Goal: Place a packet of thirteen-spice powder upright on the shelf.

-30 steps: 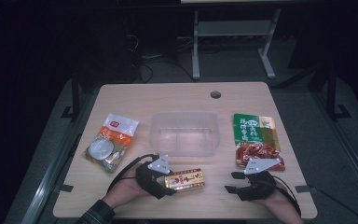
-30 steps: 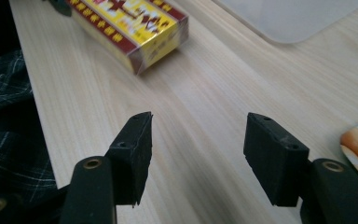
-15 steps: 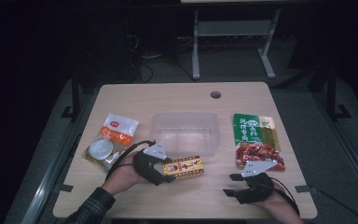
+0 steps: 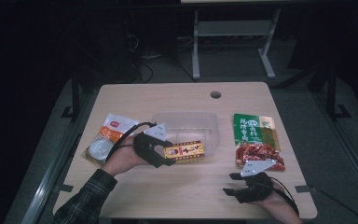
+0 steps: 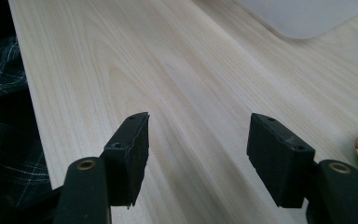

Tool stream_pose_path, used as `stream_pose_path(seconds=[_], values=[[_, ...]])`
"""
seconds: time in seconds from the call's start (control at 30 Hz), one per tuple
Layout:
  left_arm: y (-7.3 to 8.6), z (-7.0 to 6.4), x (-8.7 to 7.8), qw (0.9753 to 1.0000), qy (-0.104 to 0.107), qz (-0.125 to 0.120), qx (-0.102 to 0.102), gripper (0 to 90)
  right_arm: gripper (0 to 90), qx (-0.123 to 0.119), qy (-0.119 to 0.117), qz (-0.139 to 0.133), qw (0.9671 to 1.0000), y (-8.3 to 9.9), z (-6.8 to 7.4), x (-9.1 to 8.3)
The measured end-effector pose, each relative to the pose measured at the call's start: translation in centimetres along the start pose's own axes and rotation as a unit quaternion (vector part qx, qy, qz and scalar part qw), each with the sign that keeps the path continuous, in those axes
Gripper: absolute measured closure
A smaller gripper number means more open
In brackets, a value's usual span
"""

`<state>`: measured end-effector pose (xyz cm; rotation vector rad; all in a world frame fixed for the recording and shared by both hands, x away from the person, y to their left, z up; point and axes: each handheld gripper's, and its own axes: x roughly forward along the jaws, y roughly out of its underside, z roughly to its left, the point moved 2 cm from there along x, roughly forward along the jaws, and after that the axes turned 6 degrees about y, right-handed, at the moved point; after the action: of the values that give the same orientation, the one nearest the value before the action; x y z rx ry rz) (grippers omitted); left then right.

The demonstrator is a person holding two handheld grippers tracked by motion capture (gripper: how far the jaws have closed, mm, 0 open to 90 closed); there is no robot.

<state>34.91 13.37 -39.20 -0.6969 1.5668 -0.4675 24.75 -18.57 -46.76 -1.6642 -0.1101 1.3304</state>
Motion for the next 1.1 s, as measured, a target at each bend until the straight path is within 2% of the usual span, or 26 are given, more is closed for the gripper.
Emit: stream_pose_path(seconds=[0.2, 0.4, 0.63, 0.73, 0.8, 0.9, 0.97, 1.1], values=[[-1.0, 1.1, -0.1, 0.9999, -0.004, 0.009, 0.004, 32.2, 37.9, -0.002, 0.002, -0.002, 1.0, 0.0, -0.2, 0.0], [-1.8, 2.6, -0.1, 0.9999, -0.008, 0.006, 0.004, 32.3, 37.8, -0.003, 0.001, -0.002, 1.0, 0.1, -0.2, 0.0], [-3.2, 4.1, 0.2, 0.9998, 0.002, 0.011, 0.015, 32.2, 37.8, 0.002, 0.002, -0.001, 1.0, 0.1, -0.2, 0.0], [-3.8, 4.8, 0.4, 0.9996, -0.002, 0.015, 0.022, 32.2, 37.8, -0.001, 0.003, -0.002, 1.0, 0.1, -0.4, 0.0], [-4.1, 5.1, 0.6, 0.9998, 0.001, 0.016, 0.016, 32.2, 37.8, -0.001, 0.003, -0.003, 1.0, 0.1, -0.4, -0.1], [-4.4, 5.8, 0.9, 0.9996, -0.005, 0.022, 0.019, 32.2, 37.8, 0.003, 0.002, -0.004, 1.0, 0.1, -0.4, -0.1], [-4.6, 6.3, 1.1, 0.9997, 0.0, 0.017, 0.015, 32.2, 37.8, 0.003, 0.002, -0.004, 1.0, 0.1, -0.4, -0.1], [-4.9, 7.0, 1.8, 0.9996, 0.001, 0.023, 0.016, 32.1, 37.8, 0.001, 0.001, -0.005, 1.0, 0.1, -0.4, -0.1]])
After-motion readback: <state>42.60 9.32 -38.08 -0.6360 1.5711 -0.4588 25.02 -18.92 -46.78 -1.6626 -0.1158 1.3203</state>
